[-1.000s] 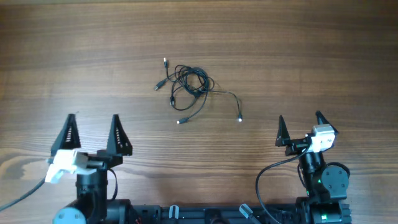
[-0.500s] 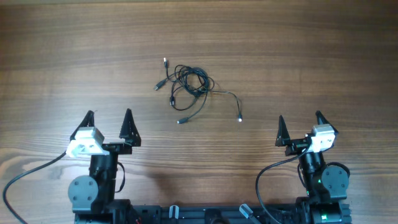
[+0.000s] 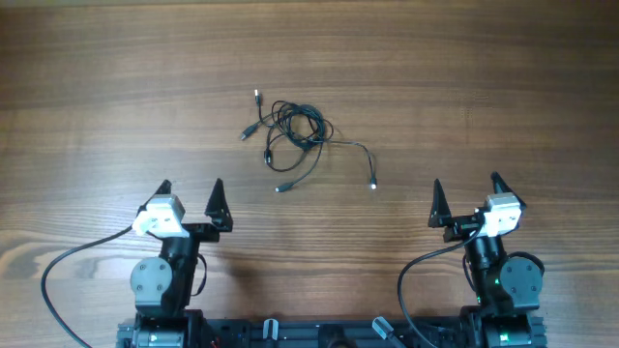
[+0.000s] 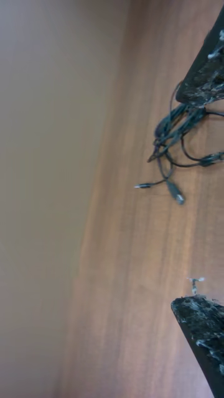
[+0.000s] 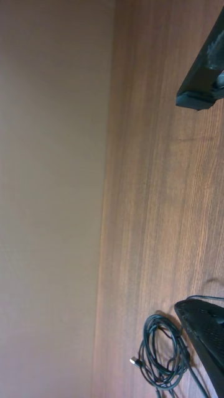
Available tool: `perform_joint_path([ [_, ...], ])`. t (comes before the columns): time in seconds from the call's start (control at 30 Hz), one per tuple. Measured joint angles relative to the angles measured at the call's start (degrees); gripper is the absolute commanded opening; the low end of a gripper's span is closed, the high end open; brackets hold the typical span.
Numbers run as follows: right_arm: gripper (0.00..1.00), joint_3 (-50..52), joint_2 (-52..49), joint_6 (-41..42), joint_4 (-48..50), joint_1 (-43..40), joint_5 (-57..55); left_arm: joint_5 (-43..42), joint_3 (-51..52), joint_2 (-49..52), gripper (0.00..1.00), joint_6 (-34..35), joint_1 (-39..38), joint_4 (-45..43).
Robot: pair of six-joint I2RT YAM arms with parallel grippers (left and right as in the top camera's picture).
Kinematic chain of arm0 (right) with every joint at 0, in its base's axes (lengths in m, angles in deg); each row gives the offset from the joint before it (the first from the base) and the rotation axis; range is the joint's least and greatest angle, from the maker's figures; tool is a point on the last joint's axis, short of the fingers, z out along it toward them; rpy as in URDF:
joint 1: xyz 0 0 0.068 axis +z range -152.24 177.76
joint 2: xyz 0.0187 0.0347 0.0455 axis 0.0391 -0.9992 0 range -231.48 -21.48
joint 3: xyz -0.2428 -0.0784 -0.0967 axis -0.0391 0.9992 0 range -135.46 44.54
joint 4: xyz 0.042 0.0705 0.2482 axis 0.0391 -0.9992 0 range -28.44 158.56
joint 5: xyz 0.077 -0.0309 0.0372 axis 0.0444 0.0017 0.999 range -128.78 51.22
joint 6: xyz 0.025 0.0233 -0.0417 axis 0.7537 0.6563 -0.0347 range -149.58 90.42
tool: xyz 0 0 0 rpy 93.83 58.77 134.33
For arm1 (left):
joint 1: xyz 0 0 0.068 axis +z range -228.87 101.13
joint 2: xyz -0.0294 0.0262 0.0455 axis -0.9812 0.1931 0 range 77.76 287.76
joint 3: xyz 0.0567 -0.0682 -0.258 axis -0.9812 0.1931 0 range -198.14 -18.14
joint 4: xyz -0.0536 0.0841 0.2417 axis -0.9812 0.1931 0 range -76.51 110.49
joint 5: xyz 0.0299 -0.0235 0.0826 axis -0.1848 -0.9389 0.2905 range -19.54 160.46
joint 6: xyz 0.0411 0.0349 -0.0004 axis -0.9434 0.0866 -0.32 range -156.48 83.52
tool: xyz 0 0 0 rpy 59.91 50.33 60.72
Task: Untangle cables
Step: 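Move the left gripper forward over the black cable bundle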
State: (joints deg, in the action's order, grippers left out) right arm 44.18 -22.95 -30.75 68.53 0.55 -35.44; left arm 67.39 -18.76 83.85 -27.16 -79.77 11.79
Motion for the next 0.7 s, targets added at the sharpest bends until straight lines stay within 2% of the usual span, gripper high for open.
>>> perform_joint_path([
  [0.07,1.0,0.0,0.0,-0.02,0.0,0.0,0.0,0.39,0.15,0.02,1.0,0.02,0.0,-3.43],
  [0.17,1.0,0.0,0.0,-0.02,0.0,0.0,0.0,0.17,0.02,0.24,1.0,0.04,0.0,-14.14],
  [0.23,1.0,0.0,0.0,-0.02,0.0,0.0,0.0,0.15,-2.1,0.28,1.0,0.92,0.0,-12.28],
  [0.3,1.0,0.0,0.02,-0.02,-0.02,0.0,0.0,0.15,-4.85,0.83,1.0,1.7,0.0,-7.08],
  [0.33,1.0,0.0,0.07,-0.02,0.0,0.0,0.0,0.15,-10.95,3.17,1.0,2.01,0.09,0.61],
  [0.4,0.99,0.0,0.11,-0.02,-0.04,0.0,0.0,0.11,-19.41,6.95,1.0,2.32,0.33,9.11],
  [0.7,1.0,0.0,0.22,-0.02,0.0,0.0,0.0,-2.43,-65.2,40.13,1.0,2.82,0.57,46.75],
])
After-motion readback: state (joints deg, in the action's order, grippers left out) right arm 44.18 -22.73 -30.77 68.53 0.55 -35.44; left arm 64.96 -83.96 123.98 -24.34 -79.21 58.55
